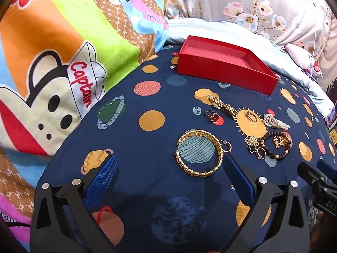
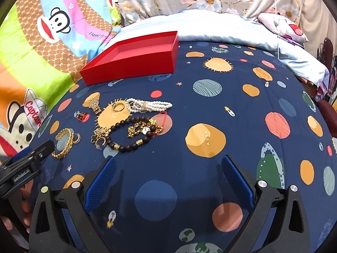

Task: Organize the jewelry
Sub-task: 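Lower the left gripper onto the gold bangle and close on it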

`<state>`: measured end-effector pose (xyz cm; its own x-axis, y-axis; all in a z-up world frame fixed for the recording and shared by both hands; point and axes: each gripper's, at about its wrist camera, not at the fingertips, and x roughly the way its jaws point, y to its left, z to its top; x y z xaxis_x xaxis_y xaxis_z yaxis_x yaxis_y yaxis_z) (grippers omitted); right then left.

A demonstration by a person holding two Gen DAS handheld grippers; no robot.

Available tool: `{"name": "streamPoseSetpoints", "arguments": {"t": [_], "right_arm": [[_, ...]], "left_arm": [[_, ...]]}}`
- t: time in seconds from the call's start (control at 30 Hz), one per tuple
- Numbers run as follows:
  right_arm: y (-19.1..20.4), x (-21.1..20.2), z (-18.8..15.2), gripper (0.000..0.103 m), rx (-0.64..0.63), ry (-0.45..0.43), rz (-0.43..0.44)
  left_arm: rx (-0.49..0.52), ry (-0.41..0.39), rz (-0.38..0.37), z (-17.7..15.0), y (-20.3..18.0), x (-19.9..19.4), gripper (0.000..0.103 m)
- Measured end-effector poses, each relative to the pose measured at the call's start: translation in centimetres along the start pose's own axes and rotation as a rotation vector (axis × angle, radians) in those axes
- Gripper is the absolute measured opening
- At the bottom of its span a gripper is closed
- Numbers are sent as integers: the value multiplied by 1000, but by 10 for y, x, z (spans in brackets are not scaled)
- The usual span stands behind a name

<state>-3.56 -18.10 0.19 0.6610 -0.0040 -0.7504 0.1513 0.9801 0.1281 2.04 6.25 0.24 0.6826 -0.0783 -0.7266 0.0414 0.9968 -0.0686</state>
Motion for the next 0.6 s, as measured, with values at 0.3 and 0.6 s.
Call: {"name": "streamPoseSetpoints", "arguments": {"t": [0.3,0.6], "right_arm": [[5,1,0,98,-24,-5,-12],[3,3,-1,98,-17,1,-18]], "left_arm": [[58,91,-30,4,-25,26,97],[41,72,-40,6,-22,23,69]]}}
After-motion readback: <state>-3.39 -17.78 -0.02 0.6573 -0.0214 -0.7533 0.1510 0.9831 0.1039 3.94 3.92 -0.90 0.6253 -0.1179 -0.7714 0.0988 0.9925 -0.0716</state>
